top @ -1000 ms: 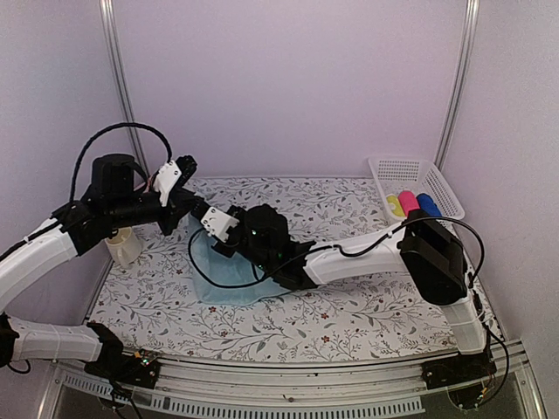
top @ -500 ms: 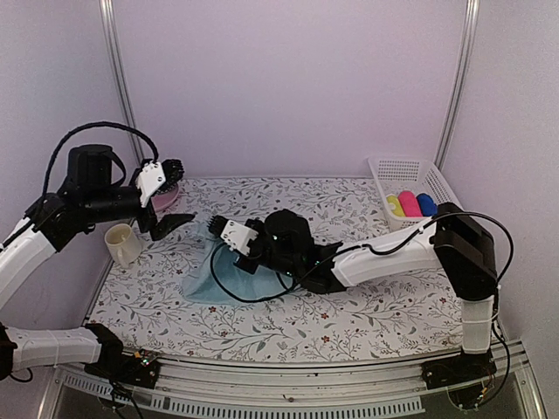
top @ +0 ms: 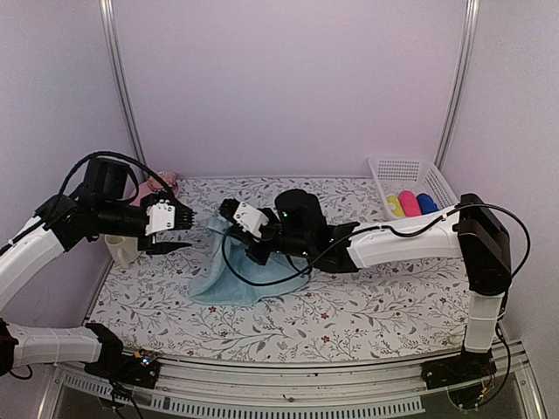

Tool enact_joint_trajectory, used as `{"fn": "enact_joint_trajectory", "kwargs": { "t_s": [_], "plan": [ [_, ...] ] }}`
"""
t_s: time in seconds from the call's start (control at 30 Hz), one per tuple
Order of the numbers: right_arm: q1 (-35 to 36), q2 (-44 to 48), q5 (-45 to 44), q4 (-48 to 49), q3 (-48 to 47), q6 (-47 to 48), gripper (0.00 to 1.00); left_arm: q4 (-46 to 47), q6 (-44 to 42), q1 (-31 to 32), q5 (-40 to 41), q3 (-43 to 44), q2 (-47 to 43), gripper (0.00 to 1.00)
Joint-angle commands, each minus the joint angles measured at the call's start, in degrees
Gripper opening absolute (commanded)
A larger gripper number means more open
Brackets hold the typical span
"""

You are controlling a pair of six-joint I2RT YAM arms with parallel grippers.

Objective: Roll the towels
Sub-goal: Pass from the right arm to the left

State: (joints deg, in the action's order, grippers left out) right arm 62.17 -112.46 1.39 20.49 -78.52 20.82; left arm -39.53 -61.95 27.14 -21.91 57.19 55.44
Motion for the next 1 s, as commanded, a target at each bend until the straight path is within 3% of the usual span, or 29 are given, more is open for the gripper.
{"fn": "enact_joint_trajectory", "kwargs": {
  "t_s": [0.0,0.3,0.43,0.67,0.8,0.97],
  "plan": [
    [-0.3,0.4,3.3,-3.0,-3.4,-2.4,0.02,4.9,-1.7,-0.3,-2.0,-0.6,0.8,0.67],
    [-1.3,-1.2,6.7,-6.0,-6.6,-4.6,0.02,9.6,-3.2,2.1,0.5,-3.5,2.0,0.63],
    [-1.4,-1.4,6.8,-6.5,-6.7,-4.7,0.02,13.2,-2.2,4.0,2.5,-5.2,1.9,0.56],
    [-1.4,-1.6,6.8,-7.0,-6.7,-4.9,0.02,15.8,-0.3,4.4,3.0,-5.2,2.0,0.36],
    [-1.7,-1.9,7.0,-7.1,-6.9,-5.2,0.02,15.6,0.4,4.6,3.1,-5.0,2.0,0.32],
    [-1.8,-2.0,7.1,-7.5,-7.1,-5.3,0.02,15.6,1.0,4.8,2.8,-5.0,2.0,0.14]
  ]
}}
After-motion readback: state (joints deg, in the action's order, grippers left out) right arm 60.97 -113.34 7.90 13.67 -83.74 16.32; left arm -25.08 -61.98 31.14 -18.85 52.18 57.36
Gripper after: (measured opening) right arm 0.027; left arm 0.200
